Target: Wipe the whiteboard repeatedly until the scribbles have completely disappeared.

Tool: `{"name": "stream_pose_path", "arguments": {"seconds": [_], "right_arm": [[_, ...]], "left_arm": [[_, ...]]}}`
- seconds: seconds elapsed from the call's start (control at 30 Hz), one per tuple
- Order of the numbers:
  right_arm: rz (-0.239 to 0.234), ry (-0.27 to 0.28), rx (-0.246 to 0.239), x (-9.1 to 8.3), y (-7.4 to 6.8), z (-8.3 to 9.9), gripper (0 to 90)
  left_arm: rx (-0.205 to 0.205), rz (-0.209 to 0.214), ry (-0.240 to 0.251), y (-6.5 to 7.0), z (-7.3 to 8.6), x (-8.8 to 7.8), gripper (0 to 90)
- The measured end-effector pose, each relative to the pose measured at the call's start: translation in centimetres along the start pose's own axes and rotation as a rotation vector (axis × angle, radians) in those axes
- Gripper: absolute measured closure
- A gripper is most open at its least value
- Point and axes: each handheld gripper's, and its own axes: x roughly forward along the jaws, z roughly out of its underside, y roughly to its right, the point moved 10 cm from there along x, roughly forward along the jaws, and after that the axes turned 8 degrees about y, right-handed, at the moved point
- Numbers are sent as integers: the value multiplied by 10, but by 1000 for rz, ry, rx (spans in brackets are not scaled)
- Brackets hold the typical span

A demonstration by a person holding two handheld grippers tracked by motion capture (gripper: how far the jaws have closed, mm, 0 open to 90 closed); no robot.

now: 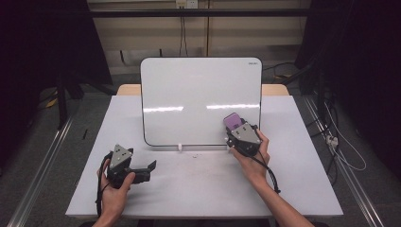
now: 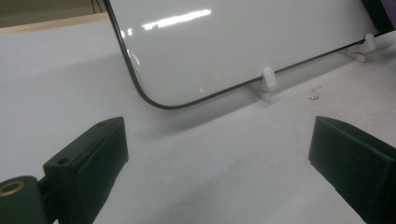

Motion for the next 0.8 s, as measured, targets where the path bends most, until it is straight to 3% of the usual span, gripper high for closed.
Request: {"name": "stream_pose_path", "arguments": {"seconds": [0.27, 0.5, 0.8], "right_arm": [[-96, 68, 117, -8, -17, -14, 415], [-168, 121, 255, -19, -26, -25, 415], [-205, 169, 395, -26, -27, -31, 415]], "left_arm": [[-5, -4, 2, -2, 0, -1, 45], [-1, 0, 10, 1, -1, -1, 46], [-1, -6, 33, 2, -4, -3, 44]]}}
